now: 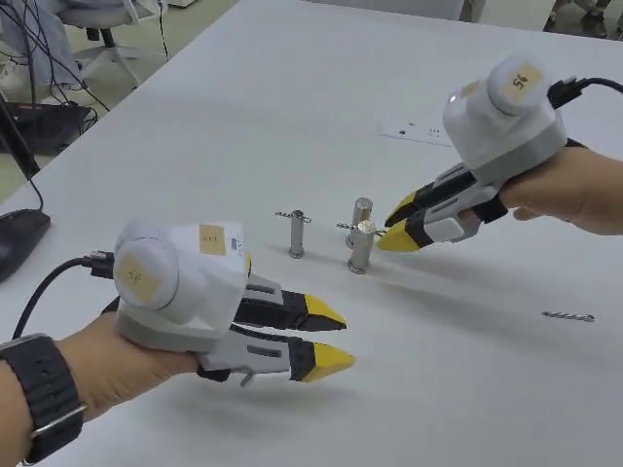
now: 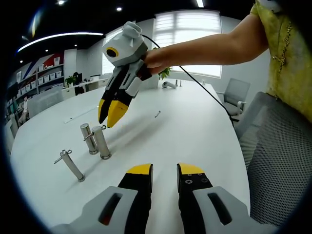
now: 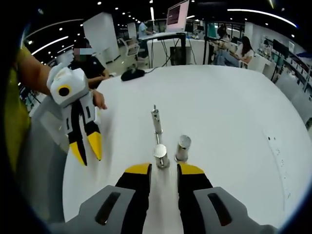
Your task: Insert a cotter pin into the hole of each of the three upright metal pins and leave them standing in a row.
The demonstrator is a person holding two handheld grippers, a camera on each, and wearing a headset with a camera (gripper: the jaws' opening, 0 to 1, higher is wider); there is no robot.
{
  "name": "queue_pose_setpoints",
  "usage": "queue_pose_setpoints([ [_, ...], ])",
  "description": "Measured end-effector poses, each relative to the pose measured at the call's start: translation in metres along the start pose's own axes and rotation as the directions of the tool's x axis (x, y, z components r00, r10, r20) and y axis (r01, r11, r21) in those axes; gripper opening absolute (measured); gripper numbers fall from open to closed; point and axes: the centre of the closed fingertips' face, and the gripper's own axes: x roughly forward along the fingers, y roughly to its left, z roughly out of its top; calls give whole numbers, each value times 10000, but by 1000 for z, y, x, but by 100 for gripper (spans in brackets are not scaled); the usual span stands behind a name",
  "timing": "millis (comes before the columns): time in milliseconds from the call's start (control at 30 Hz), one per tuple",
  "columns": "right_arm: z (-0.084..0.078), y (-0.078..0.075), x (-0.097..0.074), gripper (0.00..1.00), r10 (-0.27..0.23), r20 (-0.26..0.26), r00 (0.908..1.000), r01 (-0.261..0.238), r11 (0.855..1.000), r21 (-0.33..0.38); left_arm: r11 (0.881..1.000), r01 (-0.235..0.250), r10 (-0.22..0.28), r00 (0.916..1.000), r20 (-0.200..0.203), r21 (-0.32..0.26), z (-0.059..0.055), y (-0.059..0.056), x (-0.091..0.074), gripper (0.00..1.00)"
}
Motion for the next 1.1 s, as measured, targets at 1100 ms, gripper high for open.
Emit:
queue_pose_setpoints([
  [1100,20,-27,43,22,47,-40,10000,-49,9993,-374,9998,-178,180,9995,248,-109,3,4,-3,19],
])
